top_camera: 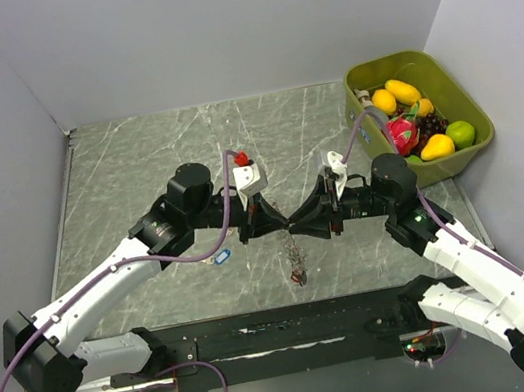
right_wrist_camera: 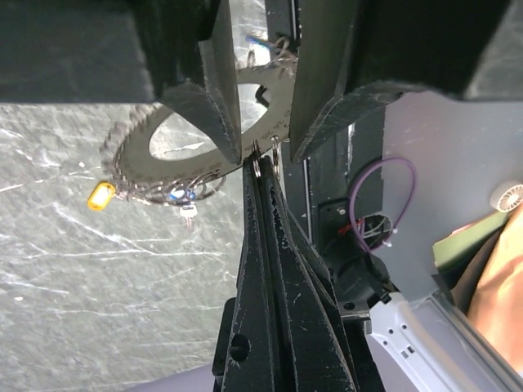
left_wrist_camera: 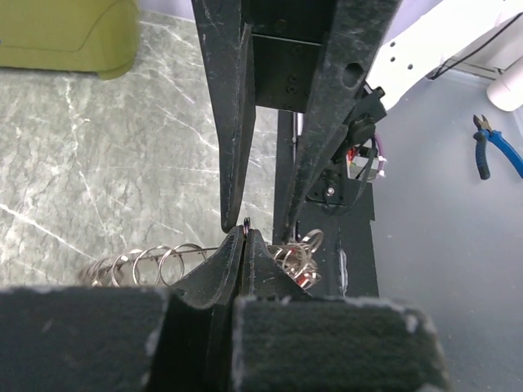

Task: Put the keys on the keyring

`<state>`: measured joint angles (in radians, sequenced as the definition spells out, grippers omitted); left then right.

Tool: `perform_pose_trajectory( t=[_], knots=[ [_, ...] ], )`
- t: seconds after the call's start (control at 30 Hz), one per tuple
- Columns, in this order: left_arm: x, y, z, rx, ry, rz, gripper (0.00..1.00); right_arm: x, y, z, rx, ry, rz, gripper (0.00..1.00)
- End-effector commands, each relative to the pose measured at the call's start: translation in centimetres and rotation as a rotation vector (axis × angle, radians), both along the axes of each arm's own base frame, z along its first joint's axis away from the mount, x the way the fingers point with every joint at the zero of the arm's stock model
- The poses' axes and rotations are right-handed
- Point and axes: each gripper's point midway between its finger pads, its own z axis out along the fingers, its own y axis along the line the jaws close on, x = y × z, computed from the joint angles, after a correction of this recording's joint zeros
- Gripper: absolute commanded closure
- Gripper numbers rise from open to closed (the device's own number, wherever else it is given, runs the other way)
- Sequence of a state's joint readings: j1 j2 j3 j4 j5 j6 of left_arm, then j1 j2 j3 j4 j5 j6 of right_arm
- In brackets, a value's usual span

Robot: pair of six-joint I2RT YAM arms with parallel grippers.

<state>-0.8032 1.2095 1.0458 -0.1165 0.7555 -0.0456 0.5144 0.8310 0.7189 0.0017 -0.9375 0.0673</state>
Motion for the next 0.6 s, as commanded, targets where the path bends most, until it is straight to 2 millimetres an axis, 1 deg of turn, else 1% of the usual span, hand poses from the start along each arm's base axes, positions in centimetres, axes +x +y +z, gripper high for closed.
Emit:
perform_pose_trajectory(
  t=[0.0,0.1,0.13,0.17,0.2,0.27,0.57],
  knots=[
    [-1.4,0.0,4.5,-0.127,-0.091,-0.066,0.99,-0.5,0.3,3.4,0.066,-0.07,0.044,0.65],
    [-1.5,0.1,4.8,-0.137,-0.098,-0.067,0.99,-0.5,0.5,3.2,0.056,-0.055,0.062,0.76],
    [-1.6,0.1,4.9,-0.138,-0.099,-0.068,0.99,-0.6,0.6,3.1,0.053,-0.049,0.076,0.83],
    [-1.7,0.2,4.9,-0.14,-0.1,-0.075,0.99,-0.7,0.6,3.2,0.055,-0.049,0.085,0.87],
    [-1.8,0.2,5.1,-0.145,-0.103,-0.078,0.99,-0.8,0.7,3.1,0.056,-0.041,0.092,0.94],
    [-2.0,0.2,5.1,-0.146,-0.103,-0.087,0.99,-1.0,0.7,3.2,0.061,-0.044,0.104,1.0],
    [-2.3,0.5,4.9,-0.147,-0.095,-0.087,0.99,-2.1,0.5,4.3,0.085,-0.067,0.146,1.0]
  ],
)
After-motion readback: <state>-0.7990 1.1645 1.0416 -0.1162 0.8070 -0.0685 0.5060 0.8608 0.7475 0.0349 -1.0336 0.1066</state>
